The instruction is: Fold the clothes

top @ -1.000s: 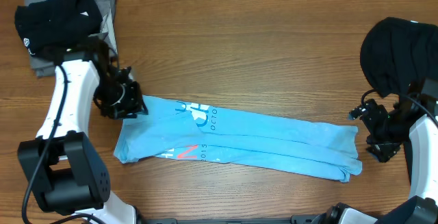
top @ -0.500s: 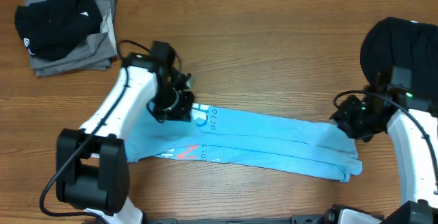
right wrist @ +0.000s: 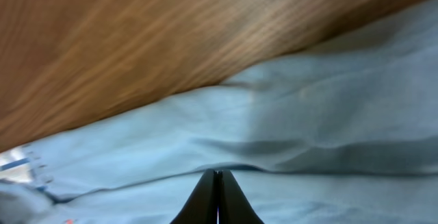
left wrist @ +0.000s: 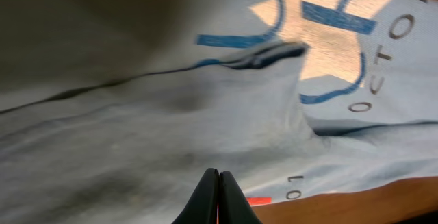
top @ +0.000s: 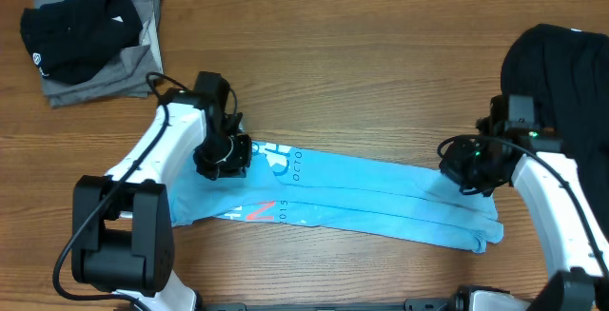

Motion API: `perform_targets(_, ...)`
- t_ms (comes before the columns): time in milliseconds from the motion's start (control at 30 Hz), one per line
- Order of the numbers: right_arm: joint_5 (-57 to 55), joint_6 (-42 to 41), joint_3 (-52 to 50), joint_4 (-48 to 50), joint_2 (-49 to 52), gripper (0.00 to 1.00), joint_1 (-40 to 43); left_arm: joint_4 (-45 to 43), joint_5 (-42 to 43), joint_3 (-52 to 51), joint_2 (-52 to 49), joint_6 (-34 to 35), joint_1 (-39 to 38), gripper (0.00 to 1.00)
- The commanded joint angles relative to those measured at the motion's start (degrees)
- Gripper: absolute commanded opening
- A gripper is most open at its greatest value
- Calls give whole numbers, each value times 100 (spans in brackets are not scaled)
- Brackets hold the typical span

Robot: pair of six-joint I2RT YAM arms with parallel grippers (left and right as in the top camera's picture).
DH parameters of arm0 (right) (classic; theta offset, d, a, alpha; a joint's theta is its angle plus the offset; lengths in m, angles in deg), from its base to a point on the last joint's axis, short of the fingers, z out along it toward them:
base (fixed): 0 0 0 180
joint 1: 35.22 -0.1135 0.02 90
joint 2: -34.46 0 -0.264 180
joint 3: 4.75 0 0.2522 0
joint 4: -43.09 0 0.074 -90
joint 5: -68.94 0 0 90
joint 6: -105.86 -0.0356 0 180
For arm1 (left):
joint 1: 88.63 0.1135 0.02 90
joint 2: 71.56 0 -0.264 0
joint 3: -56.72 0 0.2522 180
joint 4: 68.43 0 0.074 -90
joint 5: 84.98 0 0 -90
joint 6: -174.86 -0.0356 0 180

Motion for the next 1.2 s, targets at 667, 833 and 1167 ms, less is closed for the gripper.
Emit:
perform_targets(667,-74,-437,-632,730,931,6,-35,-267,-326,-37,-1370,98,761,4)
perform_targets(833,-81,-415,-645,754,935,6,-42,-310,-391,-37,-1375,98,1156,4)
perform_targets(1167,4,-420,-1032,1113,935,7,-42,-225,-732,-37,-1375,164,1781,4)
